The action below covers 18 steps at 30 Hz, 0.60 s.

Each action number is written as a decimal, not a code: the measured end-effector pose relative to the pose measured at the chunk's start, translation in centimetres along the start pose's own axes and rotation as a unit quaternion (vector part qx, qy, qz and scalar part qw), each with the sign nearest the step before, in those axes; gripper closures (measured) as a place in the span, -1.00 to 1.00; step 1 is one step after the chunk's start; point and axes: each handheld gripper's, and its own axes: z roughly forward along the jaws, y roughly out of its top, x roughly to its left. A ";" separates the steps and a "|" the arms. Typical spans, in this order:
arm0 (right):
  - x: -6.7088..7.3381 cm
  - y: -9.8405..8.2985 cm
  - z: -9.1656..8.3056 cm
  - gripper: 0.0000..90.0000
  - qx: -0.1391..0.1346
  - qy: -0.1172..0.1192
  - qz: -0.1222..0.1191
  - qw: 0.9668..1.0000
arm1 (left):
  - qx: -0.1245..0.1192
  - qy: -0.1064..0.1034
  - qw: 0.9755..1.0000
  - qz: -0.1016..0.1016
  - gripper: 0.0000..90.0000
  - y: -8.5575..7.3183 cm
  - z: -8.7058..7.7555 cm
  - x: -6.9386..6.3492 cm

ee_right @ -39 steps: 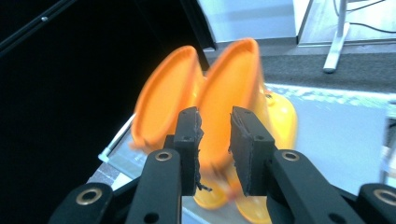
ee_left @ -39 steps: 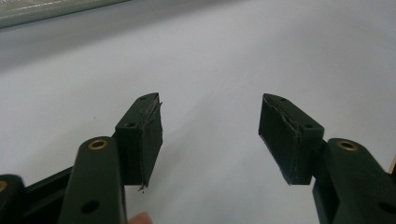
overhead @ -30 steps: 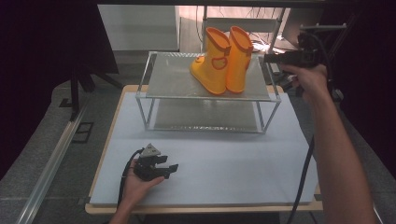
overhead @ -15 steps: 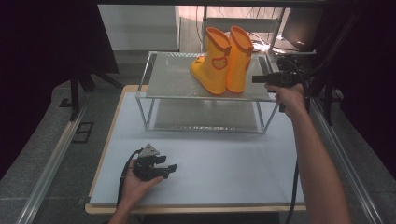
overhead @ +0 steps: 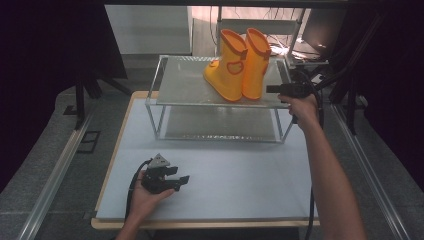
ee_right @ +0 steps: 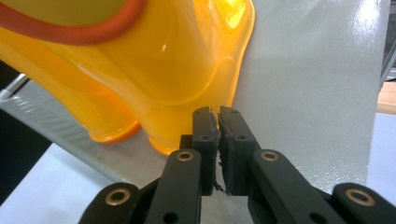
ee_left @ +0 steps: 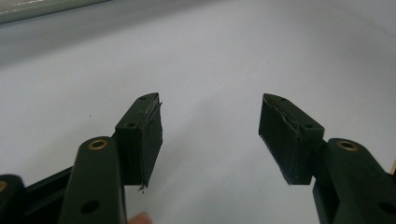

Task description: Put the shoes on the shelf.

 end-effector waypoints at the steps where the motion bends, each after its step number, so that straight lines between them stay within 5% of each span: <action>1: 0.0 -0.1 0.2 0.92 0.002 -0.003 -0.002 1.000 | 0.000 0.000 1.000 0.000 -0.11 0.0 0.0 0.0; 18: 1.2 -0.7 2.1 0.99 0.002 -0.031 -0.016 0.999 | 0.002 -0.001 1.000 -0.001 -0.12 0.0 0.1 0.0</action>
